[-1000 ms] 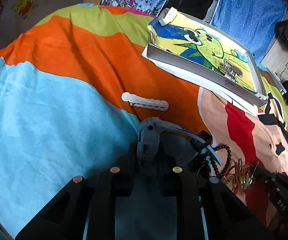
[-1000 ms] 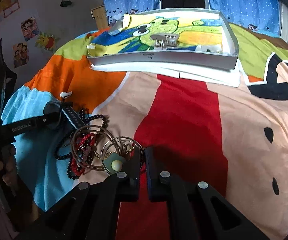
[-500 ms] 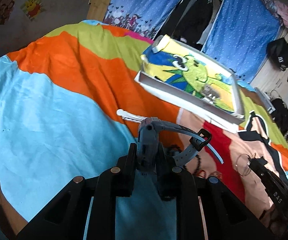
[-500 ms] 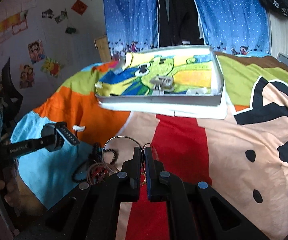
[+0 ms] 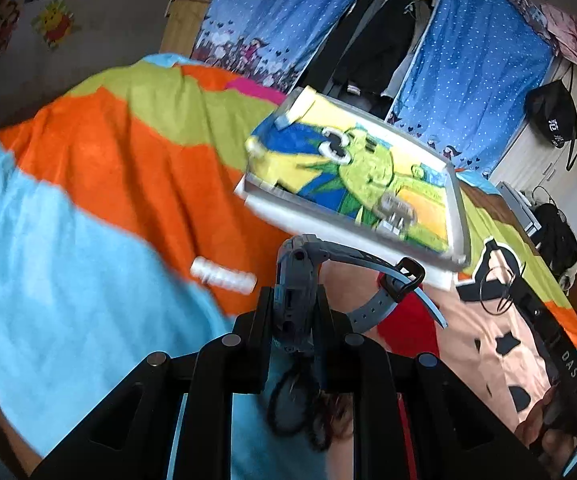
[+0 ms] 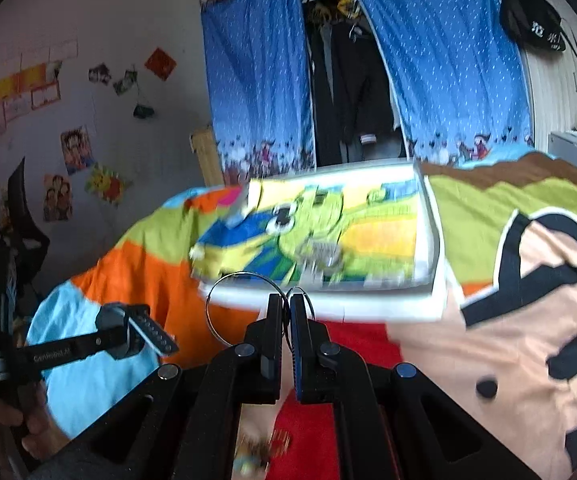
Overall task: Organize jewelry
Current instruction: 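Carry the watch with the left tool while the right tool carries the bangle onto the tray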
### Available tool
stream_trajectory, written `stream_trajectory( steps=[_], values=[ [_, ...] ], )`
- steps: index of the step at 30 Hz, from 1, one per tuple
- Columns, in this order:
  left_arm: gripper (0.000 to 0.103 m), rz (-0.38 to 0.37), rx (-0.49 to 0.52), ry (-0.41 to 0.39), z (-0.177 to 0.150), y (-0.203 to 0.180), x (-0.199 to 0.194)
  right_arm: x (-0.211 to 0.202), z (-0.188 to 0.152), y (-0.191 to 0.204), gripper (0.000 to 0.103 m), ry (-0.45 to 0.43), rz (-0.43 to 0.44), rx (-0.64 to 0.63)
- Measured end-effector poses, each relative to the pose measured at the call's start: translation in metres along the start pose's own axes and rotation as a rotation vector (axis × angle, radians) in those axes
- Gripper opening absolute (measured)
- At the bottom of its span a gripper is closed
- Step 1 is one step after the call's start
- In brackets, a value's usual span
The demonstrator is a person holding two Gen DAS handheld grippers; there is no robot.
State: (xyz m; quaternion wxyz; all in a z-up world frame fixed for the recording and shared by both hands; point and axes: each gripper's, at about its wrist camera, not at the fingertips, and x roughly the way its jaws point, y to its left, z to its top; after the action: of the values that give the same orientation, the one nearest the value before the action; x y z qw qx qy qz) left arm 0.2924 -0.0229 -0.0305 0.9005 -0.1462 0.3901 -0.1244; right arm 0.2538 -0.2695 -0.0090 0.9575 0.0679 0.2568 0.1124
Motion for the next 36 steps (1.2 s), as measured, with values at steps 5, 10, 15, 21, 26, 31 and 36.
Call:
stream_trajectory(
  steps=[5,10,15,21,26,31,36],
  values=[
    [0.015,0.001,0.039,-0.029,0.036,-0.019,0.031,0.031,0.028,-0.023,0.004,-0.057,-0.031,0.032],
    [0.015,0.005,0.021,-0.033,0.067,-0.027,0.080,0.069,0.037,-0.050,0.004,-0.055,-0.065,0.075],
    [0.015,0.045,-0.023,0.016,0.085,-0.024,0.131,0.109,0.030,-0.076,0.004,-0.001,-0.096,0.098],
    [0.014,0.112,-0.006,0.096,0.078,-0.022,0.175,0.136,0.016,-0.091,0.005,0.084,-0.104,0.118],
    [0.014,0.117,-0.020,0.108,0.078,-0.016,0.183,0.142,0.014,-0.093,0.005,0.102,-0.109,0.102],
    [0.015,0.140,-0.002,0.099,0.082,-0.017,0.178,0.147,0.015,-0.093,0.007,0.122,-0.120,0.103],
    [0.045,0.136,0.001,0.085,0.089,-0.026,0.167,0.145,0.018,-0.098,0.011,0.135,-0.129,0.127]
  ],
)
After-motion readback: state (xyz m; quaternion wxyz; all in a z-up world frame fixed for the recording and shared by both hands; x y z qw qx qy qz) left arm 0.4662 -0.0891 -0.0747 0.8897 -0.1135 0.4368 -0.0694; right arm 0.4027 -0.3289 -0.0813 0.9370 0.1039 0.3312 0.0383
